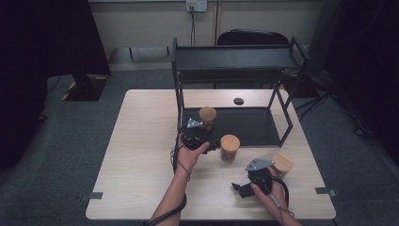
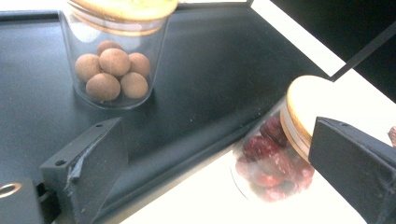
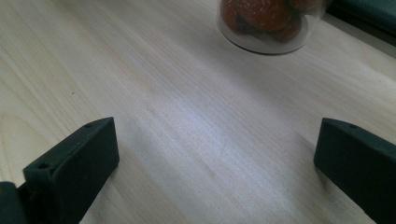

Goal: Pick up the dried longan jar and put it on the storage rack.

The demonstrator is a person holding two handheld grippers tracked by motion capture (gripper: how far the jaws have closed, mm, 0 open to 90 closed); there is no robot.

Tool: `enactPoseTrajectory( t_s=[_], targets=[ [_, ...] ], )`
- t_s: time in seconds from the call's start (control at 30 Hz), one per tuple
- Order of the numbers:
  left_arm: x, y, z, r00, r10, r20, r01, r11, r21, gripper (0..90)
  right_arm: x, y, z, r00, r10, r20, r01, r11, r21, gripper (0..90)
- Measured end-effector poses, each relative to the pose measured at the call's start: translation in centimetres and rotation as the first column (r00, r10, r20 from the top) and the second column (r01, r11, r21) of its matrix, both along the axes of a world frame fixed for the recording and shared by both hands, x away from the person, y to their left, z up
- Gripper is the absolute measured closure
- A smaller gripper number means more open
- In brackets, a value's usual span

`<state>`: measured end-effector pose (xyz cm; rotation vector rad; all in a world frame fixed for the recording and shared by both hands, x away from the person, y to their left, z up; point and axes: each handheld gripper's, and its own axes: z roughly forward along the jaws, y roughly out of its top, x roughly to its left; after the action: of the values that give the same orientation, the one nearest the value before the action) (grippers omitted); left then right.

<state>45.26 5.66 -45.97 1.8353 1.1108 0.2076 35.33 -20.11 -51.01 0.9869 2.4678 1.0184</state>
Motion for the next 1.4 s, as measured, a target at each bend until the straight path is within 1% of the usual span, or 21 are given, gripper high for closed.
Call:
enactPoseTrajectory(
  t_s=[0.2,0.37,0.57,0.63,0.77,0.9,1.1,1.4],
  targets=[
    [-0.5,0.4,-0.2,1.0000,-0.009,0.000,0.009,0.9999,-0.006,4.4,0.0,0.0,0.0,1.0000,0.000,0.000,0.000,1.000,0.000,0.0],
    [-0.9,0.6,-0.3,0.9997,-0.022,0.000,0.022,0.9997,-0.004,4.4,0.0,0.0,0.0,1.0000,0.000,0.000,0.000,1.000,0.000,0.0],
    [-1.3,1.2,-0.5,0.9996,-0.027,0.001,0.027,0.9996,-0.003,4.4,0.0,0.0,0.0,1.0000,0.000,0.000,0.000,1.000,0.000,0.0],
    [-1.4,1.4,-0.6,0.9997,-0.025,0.000,0.025,0.9997,-0.007,4.4,0.0,0.0,0.0,1.0000,0.000,0.000,0.000,1.000,0.000,0.0],
    [-1.8,1.9,-0.7,0.9996,-0.030,-0.002,0.030,0.9996,0.002,4.4,0.0,0.0,0.0,1.0000,0.000,0.000,0.000,1.000,0.000,0.0],
    [-2.0,2.3,-0.7,0.9996,-0.027,0.002,0.027,0.9996,-0.001,4.4,0.0,0.0,0.0,1.0000,0.000,0.000,0.000,1.000,0.000,0.0],
    [-2.3,2.8,-0.8,0.9995,-0.033,0.002,0.033,0.9994,0.010,4.4,0.0,0.0,0.0,1.0000,0.000,0.000,0.000,1.000,0.000,0.0],
    [-2.6,3.8,-1.0,0.9997,-0.023,0.001,0.023,0.9997,0.009,4.4,0.0,0.0,0.0,1.0000,0.000,0.000,0.000,1.000,0.000,0.0]
  ],
)
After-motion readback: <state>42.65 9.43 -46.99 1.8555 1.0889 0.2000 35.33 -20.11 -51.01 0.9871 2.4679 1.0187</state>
